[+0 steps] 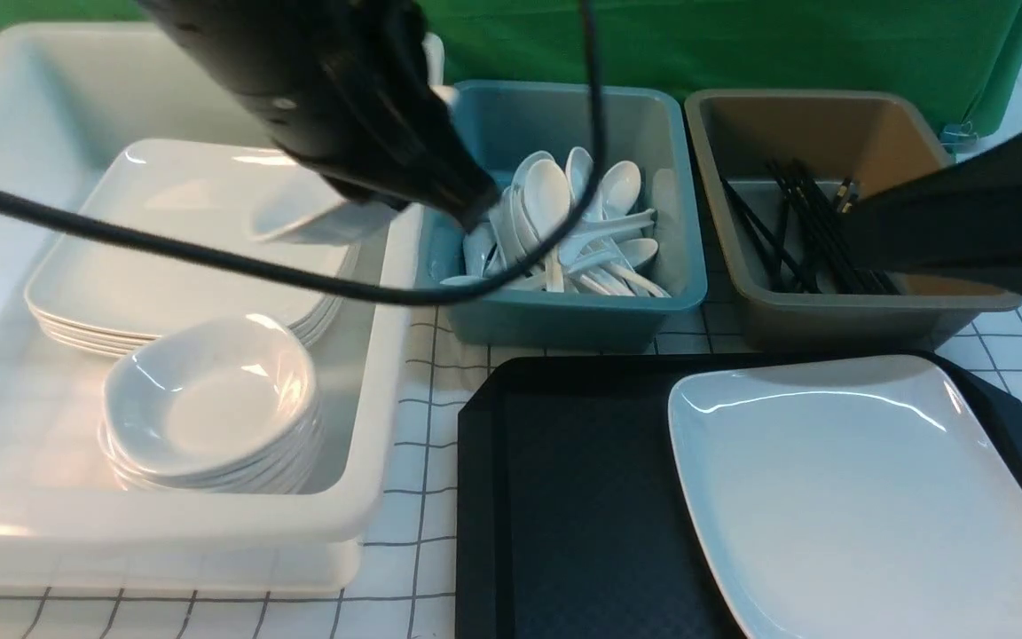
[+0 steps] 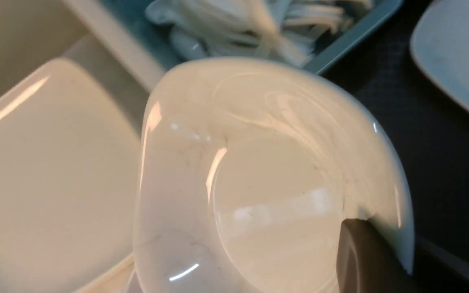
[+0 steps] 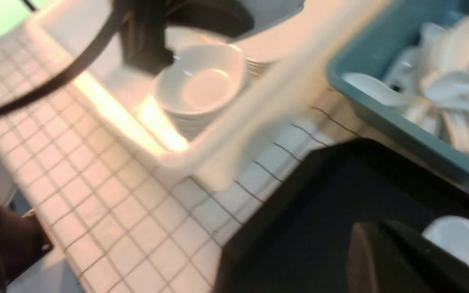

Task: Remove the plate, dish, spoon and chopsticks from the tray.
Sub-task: Use the left arm to put the small plate into the large storage box on the left

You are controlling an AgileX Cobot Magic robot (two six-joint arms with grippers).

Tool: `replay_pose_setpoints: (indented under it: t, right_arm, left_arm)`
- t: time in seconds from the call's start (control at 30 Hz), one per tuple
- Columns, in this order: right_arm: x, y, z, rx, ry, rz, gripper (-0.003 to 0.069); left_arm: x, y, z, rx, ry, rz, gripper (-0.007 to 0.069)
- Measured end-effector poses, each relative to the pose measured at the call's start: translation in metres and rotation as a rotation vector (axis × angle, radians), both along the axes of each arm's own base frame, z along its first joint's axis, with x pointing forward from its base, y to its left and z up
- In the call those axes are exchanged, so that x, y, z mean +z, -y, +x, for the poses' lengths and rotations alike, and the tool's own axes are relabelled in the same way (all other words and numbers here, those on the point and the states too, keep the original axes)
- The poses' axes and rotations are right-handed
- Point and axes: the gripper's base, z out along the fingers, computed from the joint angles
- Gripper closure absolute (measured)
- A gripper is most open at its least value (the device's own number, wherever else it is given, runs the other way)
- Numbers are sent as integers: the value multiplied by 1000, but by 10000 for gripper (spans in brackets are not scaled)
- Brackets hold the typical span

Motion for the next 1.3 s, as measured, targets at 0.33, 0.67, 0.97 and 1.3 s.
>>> replay_pose_setpoints:
  t: [0.33, 0.67, 0.97, 1.3]
  right_arm:
    - [0, -74, 9, 224, -21, -63, 653]
    - [4, -92, 17, 250, 12, -91, 653]
    - [4, -92, 18, 235, 19, -93, 653]
    - [2, -89, 22, 200, 38, -139, 653]
  left_arm:
    - [-75, -53, 7, 245, -154, 42, 604]
    - [-124, -61, 8, 254, -159, 0, 592]
    - [-124, -62, 8, 282, -157, -8, 340]
    - [-65, -62, -6, 322, -139, -133, 211]
